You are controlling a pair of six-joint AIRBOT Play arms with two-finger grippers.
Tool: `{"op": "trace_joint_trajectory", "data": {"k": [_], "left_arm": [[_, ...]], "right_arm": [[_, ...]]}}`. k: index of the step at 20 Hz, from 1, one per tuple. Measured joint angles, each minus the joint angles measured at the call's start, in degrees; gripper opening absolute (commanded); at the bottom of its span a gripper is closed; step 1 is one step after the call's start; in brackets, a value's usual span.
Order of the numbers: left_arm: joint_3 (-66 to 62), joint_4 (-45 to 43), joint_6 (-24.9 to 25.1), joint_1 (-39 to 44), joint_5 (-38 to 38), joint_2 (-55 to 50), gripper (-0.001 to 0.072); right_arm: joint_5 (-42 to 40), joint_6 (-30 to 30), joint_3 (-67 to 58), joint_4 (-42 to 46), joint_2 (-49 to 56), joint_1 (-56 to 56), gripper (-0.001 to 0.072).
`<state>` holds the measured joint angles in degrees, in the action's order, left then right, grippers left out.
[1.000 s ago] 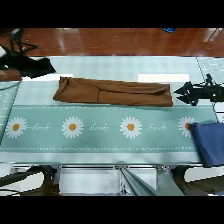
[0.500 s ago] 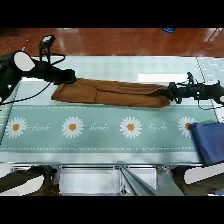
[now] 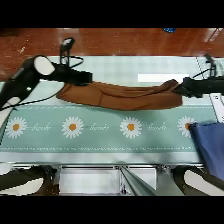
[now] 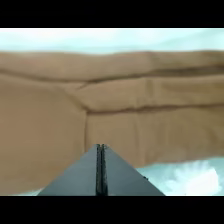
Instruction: Fold the shirts.
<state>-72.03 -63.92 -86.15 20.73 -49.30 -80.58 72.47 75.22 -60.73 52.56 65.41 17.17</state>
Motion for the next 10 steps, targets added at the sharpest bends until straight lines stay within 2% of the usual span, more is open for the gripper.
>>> {"op": "trace_joint_trajectory", "data": {"k": [5,10], "left_arm": [[-7.9,1.9,0.0,11.1,0.0,-11.6,0.0018],[-15.7,8.6,0.0,21.7,-2.1,-21.8,0.0018]], "right_arm": [[5.4,5.6,1.5,2.6,-17.5,0.0,0.0018],[8.6,9.6,1.7,1.6,-26.8,0.0,0.0018]]}}
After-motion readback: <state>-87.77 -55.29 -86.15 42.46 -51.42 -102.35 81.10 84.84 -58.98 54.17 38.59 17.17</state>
